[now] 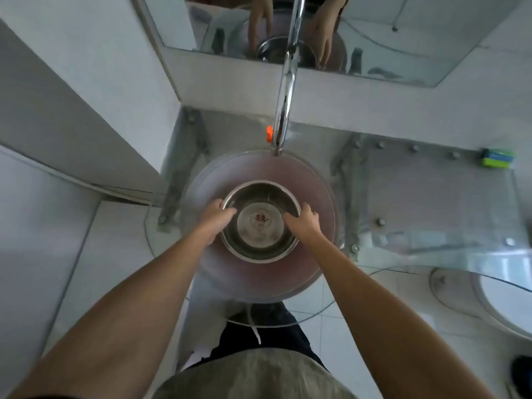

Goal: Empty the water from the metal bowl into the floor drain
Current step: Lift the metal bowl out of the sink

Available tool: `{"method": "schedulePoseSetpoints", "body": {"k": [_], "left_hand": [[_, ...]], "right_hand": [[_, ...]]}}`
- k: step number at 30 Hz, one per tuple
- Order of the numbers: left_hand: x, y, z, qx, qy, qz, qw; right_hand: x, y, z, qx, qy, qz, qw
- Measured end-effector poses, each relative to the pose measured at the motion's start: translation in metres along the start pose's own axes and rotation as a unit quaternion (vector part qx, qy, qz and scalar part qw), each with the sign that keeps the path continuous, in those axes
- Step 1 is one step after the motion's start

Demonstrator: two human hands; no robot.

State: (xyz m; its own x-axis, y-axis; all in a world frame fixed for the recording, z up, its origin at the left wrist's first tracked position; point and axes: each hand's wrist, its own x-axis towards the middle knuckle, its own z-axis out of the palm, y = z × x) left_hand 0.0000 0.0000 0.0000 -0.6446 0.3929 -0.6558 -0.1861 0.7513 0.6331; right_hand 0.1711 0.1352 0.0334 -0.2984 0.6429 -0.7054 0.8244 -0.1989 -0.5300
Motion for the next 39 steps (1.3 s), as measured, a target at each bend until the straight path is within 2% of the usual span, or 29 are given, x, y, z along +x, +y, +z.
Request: {"method": "schedulePoseSetpoints", "body": {"k": [3, 5, 7, 9, 19, 25, 31, 39], "left_hand": [[0.002, 0.003, -0.002, 0.013, 0.001, -0.006, 1.0], [-0.003, -0.005, -0.004, 0.004, -0.015, -0.025, 1.0], [0.028, -0.002, 0.021, 0.013, -0.012, -0.082, 0.997], [0.02, -0.004, 0.017, 0.0, -0.008, -0.086, 0.996], [0.019, -0.005, 0.011, -0.034, -0.001, -0.084, 0.996], [0.002, 0.006, 0.007, -0.034, -0.002, -0.031, 0.999], [-0.032, 0.025, 0.004, 0.022, 0.008, 0.105, 0.994], [-0.094, 0.056, 0.026, 0.083, 0.003, 0.228, 0.97]], "right_hand": [[0.006, -0.003, 0.002, 0.002, 0.008, 0.005, 1.0], [0.001, -0.001, 0.004, 0.007, -0.013, 0.022, 1.0], [0.047, 0.004, 0.0, -0.007, -0.04, 0.077, 0.996], [0.044, 0.008, 0.003, -0.004, -0.057, 0.078, 0.995], [0.044, 0.002, -0.007, 0.01, -0.015, 0.068, 0.998], [0.024, 0.005, -0.023, 0.015, 0.027, 0.039, 0.999], [-0.018, 0.022, -0.038, 0.06, 0.102, 0.015, 0.993], [-0.096, 0.065, -0.067, 0.165, 0.205, 0.028, 0.964]]}}
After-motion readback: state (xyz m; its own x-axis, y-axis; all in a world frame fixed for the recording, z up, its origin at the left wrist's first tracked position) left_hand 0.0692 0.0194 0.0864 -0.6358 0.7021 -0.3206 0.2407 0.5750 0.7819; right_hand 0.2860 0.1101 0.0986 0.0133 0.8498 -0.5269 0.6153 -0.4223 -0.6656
